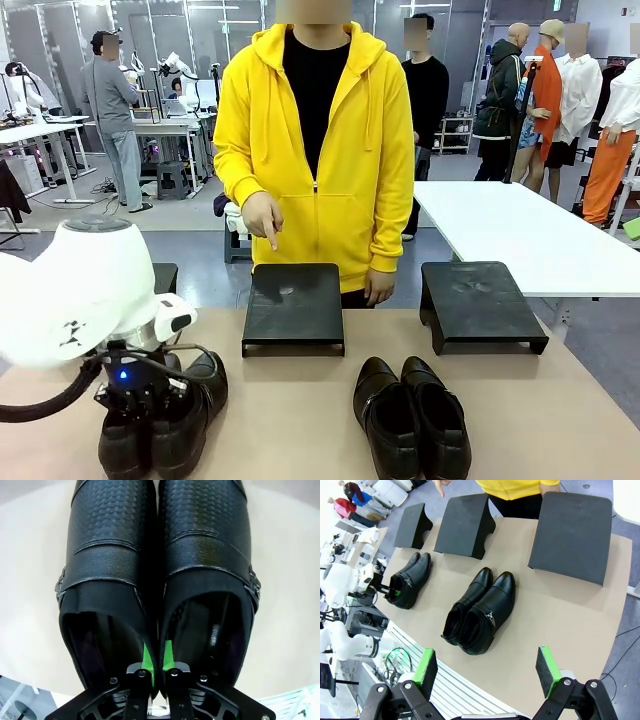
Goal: Place the shoes on the stand as instructed by the person.
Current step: Pick up one pair of Shoes and place it on the Shoes Stand indicated by the person.
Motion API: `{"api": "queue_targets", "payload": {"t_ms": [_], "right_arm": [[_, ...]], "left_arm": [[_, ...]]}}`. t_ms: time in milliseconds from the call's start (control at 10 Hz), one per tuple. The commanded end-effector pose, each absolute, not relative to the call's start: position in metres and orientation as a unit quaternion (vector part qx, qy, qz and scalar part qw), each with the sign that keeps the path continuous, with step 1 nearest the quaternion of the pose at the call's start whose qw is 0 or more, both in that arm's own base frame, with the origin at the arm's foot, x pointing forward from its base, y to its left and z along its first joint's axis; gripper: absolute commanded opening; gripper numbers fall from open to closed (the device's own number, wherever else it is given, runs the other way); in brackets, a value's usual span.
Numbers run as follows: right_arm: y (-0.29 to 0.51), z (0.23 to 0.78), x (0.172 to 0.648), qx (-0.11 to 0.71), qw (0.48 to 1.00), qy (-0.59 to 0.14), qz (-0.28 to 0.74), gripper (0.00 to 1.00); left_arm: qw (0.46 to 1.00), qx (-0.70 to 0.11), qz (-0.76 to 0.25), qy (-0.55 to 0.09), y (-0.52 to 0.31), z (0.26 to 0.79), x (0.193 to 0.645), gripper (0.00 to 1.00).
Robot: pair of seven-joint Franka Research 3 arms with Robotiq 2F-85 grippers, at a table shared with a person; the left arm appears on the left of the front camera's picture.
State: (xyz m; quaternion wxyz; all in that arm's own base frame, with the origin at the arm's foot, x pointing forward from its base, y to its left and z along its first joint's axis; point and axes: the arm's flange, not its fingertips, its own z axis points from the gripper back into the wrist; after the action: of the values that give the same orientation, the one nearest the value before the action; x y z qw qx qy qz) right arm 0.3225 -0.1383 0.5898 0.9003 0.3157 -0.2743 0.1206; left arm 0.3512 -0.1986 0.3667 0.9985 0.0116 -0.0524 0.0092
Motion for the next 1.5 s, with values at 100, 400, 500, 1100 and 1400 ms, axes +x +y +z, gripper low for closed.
{"api": "queue_targets", "payload": {"t_ms": [100, 400, 500, 1100, 1400], "right_arm": [[-0.139, 0.590, 0.323, 0.318, 0.896, -0.280, 0.129, 1.00], [-0.139, 0.590, 0.323, 0.318, 0.896, -0.280, 0.129, 1.00], [-0.139, 0.590, 0.323, 0.318, 0.896, -0.280, 0.129, 1.00], [-0.139, 0.590, 0.323, 0.318, 0.896, -0.280, 0.129, 1.00], [-0.139, 0.590, 0.323, 0.318, 0.896, -0.280, 0.129, 1.00]], "left_arm": [[0.993, -0.022, -0.015, -0.114, -0.187, 0.448, 0.348, 0.00], [0.988, -0.018, -0.023, -0.149, -0.197, 0.504, 0.355, 0.00], [0.988, -0.017, -0.039, -0.150, -0.197, 0.512, 0.354, 0.00], [0.991, -0.013, -0.018, -0.128, -0.192, 0.484, 0.349, 0.08], [0.970, -0.053, -0.032, -0.235, -0.222, 0.531, 0.365, 0.08]]}}
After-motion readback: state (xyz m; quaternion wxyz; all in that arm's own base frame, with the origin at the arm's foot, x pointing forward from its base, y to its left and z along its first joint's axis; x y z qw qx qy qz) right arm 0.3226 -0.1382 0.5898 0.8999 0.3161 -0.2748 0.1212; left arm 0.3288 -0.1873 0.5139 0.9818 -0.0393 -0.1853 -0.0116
